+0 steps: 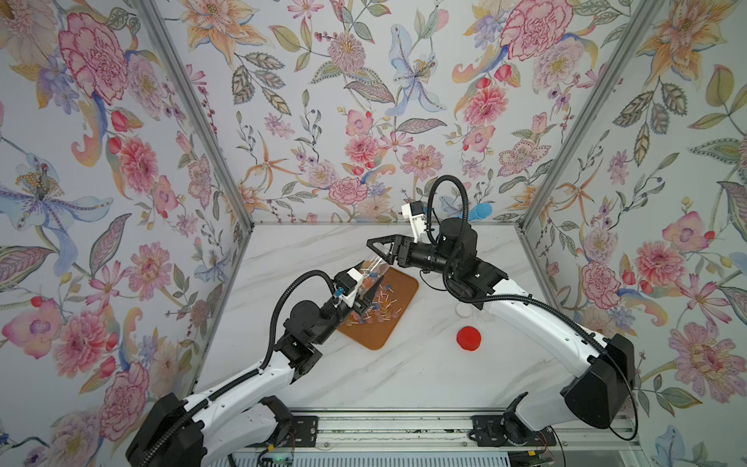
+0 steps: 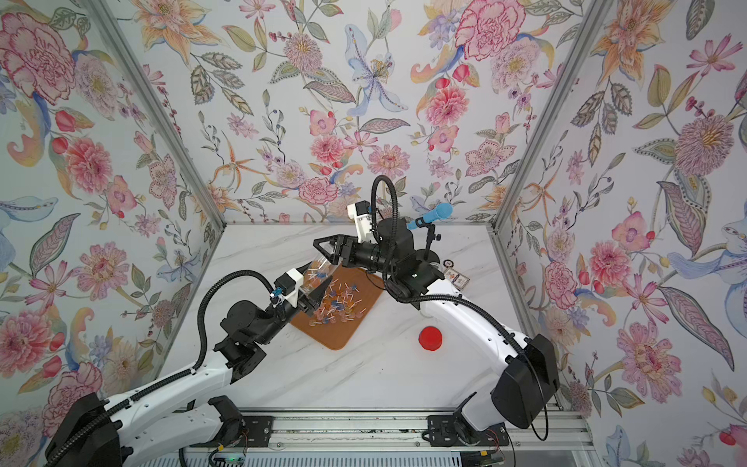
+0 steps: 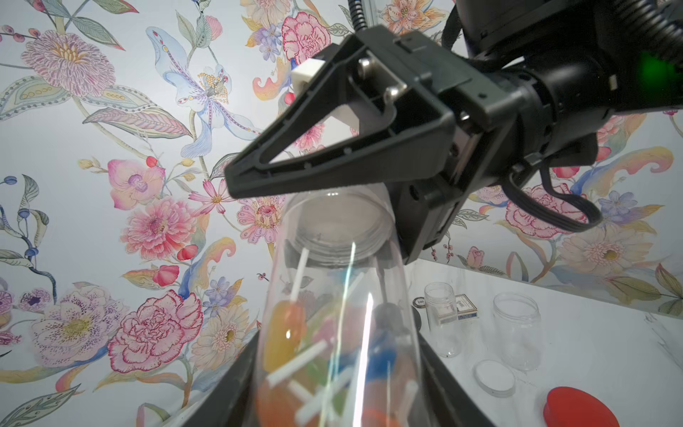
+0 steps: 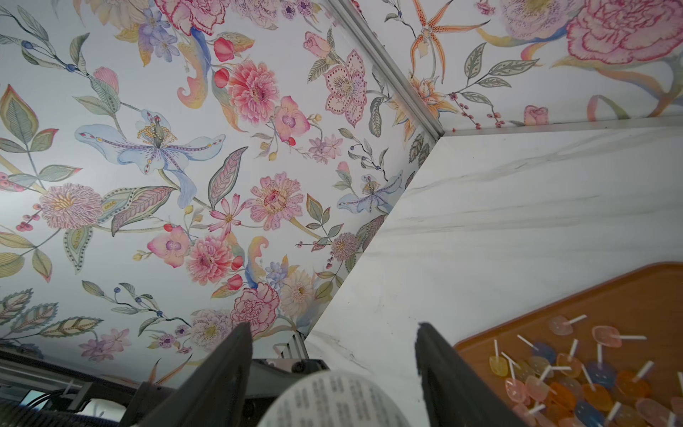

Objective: Pour the candies out of the jar
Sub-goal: Unscrew the lid from the jar.

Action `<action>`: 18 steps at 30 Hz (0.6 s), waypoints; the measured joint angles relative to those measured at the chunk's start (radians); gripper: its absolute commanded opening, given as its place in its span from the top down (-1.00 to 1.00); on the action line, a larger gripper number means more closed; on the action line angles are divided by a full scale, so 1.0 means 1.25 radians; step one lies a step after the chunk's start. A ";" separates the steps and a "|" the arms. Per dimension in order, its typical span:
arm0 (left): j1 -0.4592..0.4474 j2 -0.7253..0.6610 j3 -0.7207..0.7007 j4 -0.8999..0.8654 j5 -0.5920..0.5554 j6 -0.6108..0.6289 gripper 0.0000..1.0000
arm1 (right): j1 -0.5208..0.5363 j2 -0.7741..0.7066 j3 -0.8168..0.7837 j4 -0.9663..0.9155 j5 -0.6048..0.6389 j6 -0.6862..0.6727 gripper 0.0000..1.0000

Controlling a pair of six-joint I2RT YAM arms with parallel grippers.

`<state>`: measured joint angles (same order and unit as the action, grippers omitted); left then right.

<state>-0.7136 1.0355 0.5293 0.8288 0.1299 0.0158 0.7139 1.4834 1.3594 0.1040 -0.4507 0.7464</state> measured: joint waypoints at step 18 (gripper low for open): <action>0.000 -0.005 -0.003 -0.023 -0.006 0.000 1.00 | -0.002 -0.021 -0.039 0.048 0.037 0.027 0.13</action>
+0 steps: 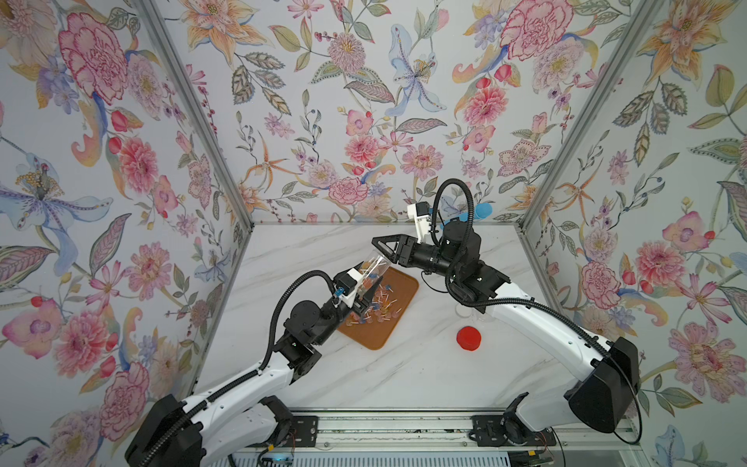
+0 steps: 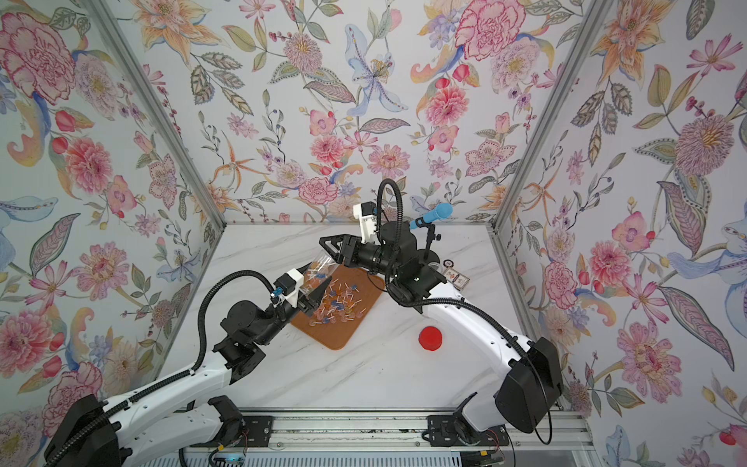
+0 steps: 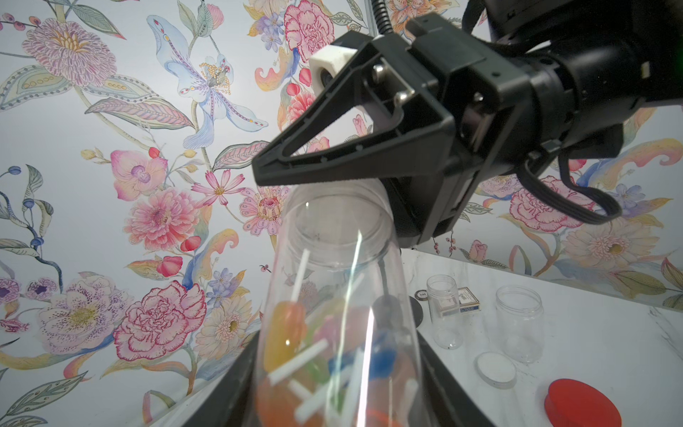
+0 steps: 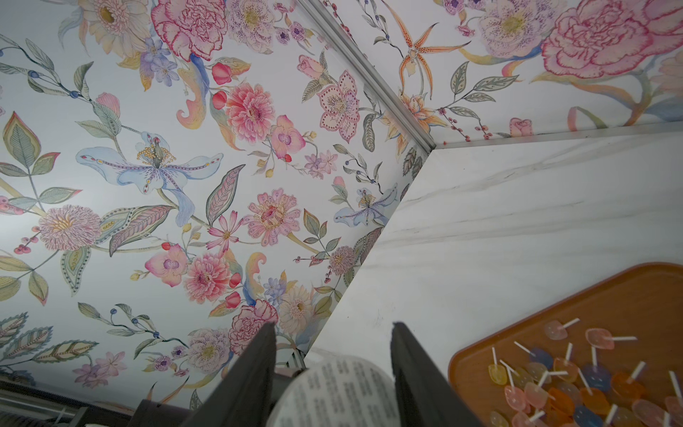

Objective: Pour the candies out of the jar
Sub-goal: Unscrew the lid from the jar.

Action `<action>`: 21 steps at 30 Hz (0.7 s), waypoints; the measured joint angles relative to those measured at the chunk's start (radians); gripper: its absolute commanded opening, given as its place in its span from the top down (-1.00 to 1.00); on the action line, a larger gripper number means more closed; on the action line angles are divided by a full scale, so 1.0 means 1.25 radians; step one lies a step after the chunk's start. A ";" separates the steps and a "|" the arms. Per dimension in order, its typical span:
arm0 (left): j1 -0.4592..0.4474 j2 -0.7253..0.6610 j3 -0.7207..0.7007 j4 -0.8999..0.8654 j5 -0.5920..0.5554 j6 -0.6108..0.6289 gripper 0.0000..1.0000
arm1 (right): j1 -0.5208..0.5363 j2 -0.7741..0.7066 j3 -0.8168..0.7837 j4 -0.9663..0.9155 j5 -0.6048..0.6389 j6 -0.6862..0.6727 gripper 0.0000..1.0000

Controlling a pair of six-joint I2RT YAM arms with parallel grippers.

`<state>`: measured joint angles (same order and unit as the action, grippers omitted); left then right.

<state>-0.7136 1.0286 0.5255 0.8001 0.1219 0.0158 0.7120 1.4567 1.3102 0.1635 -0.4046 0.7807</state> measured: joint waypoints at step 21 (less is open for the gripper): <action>0.000 0.005 0.000 0.018 0.001 -0.004 1.00 | -0.021 -0.017 -0.030 0.025 -0.026 0.010 -0.69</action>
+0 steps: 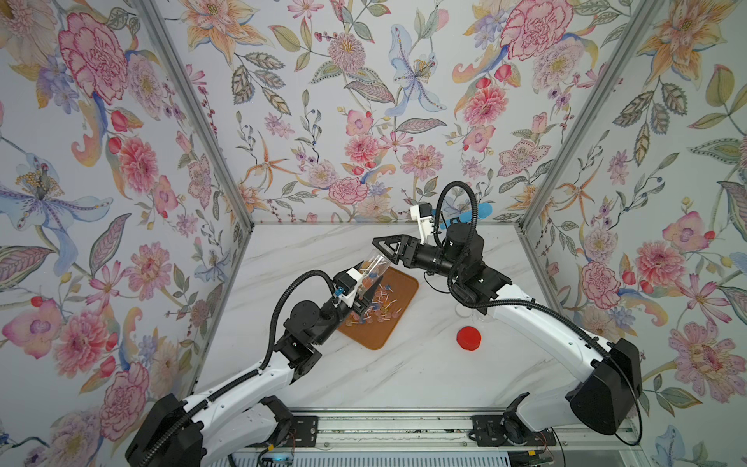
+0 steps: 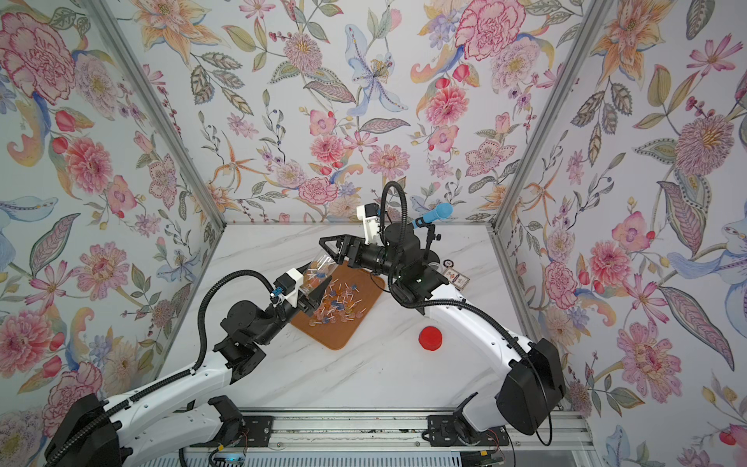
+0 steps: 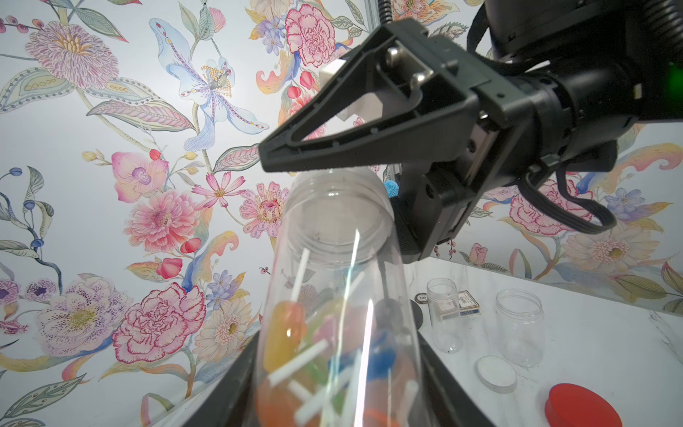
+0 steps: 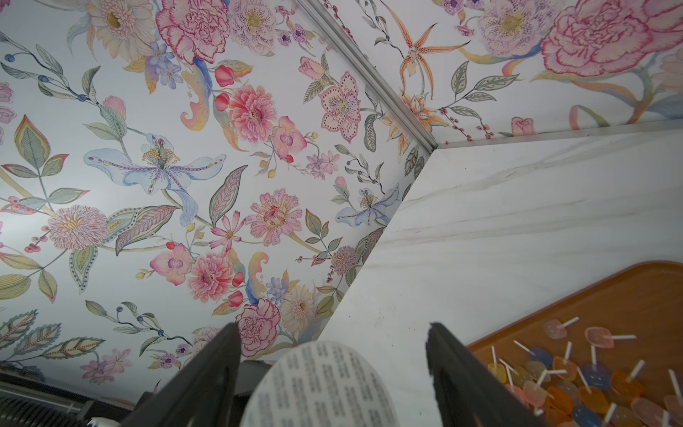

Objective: Pour the candies out of the jar
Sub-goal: Unscrew the lid from the jar.

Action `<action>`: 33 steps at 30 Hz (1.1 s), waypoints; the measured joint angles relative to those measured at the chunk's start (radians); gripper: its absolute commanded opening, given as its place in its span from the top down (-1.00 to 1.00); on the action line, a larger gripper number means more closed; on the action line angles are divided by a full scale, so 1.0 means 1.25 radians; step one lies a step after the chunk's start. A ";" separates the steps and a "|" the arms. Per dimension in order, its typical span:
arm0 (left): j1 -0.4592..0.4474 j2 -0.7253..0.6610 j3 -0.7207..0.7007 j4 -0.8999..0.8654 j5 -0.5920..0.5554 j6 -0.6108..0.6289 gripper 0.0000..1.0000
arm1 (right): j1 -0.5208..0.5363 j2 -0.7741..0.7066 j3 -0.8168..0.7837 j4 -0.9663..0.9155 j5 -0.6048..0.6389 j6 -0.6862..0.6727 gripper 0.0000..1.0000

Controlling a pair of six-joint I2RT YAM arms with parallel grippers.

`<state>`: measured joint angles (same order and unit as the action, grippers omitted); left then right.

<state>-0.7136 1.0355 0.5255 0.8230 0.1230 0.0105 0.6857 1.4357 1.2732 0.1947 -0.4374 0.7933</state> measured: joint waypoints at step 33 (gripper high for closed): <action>-0.005 -0.007 0.000 0.029 0.021 -0.014 1.00 | -0.011 -0.009 -0.025 0.088 -0.110 0.067 -0.12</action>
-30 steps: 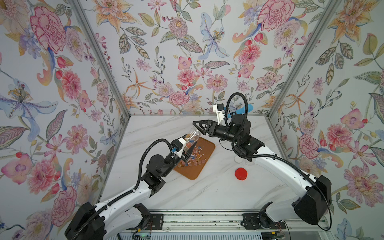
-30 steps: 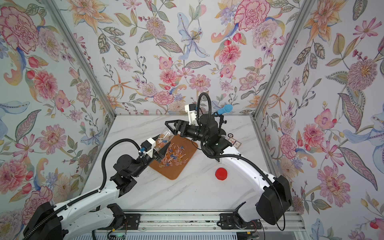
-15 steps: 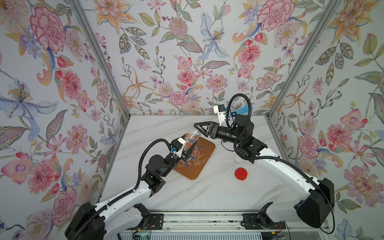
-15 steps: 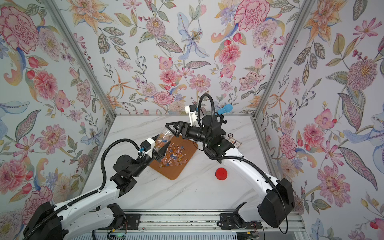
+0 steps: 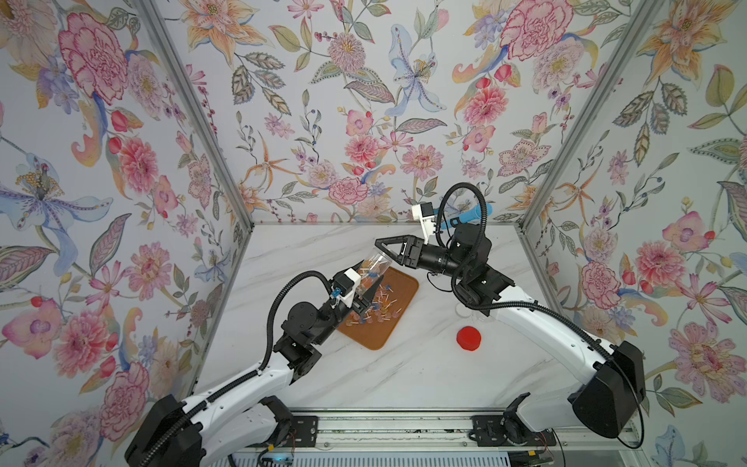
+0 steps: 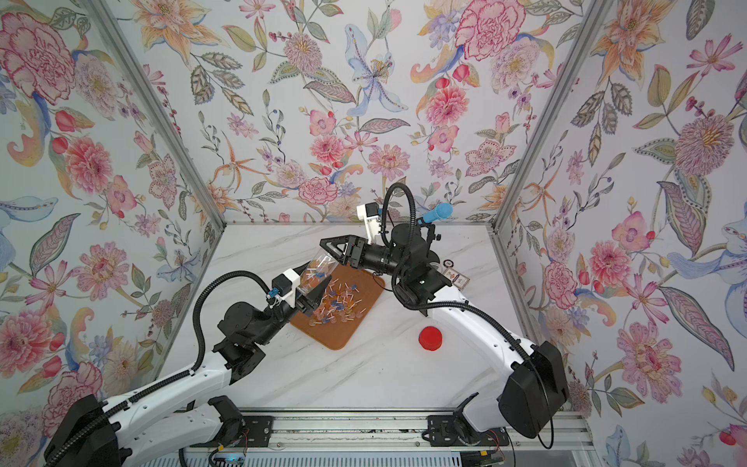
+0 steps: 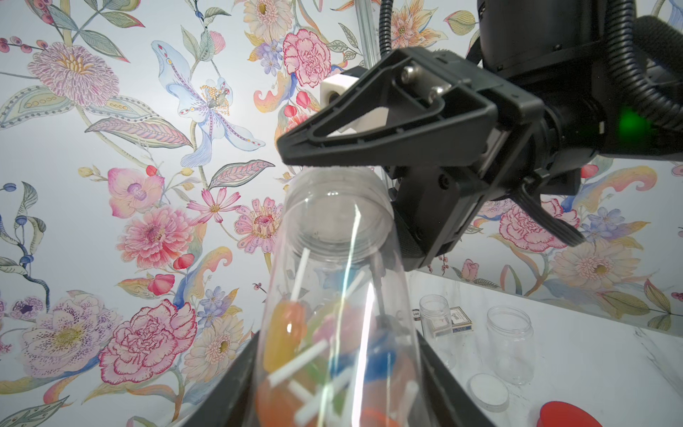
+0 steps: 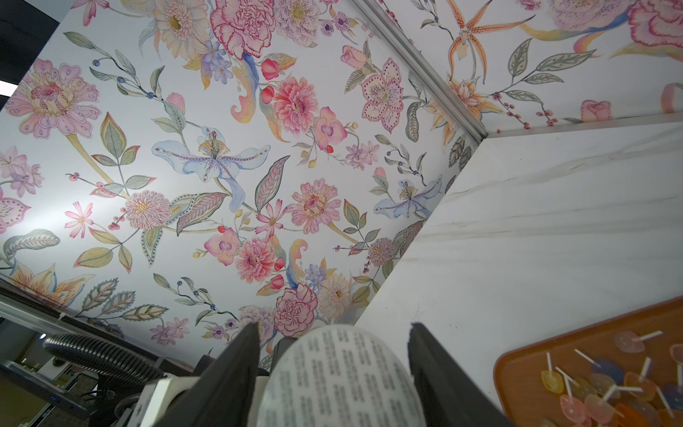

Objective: Pour the candies out of the jar
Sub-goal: Unscrew the lid from the jar.

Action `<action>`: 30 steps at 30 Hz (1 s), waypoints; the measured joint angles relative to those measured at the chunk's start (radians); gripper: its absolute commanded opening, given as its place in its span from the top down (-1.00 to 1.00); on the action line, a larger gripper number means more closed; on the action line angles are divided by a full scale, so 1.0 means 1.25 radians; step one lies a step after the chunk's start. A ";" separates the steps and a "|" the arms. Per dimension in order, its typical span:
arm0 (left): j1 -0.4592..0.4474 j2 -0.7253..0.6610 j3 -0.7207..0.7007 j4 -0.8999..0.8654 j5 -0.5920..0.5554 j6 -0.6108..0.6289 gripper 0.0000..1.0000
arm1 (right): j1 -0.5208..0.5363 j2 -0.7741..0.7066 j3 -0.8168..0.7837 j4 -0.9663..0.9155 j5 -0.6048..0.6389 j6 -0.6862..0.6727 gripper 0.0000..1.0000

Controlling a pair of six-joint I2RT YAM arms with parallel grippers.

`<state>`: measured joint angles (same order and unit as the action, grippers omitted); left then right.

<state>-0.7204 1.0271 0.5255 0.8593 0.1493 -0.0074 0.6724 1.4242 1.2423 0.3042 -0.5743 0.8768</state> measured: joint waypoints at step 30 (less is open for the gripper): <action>-0.005 -0.001 -0.011 -0.030 0.015 -0.027 1.00 | 0.009 -0.027 0.012 -0.096 -0.008 -0.269 0.15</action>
<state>-0.7269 1.0264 0.5114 0.8215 0.1680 -0.0410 0.6830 1.3911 1.2568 0.1848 -0.5838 0.5404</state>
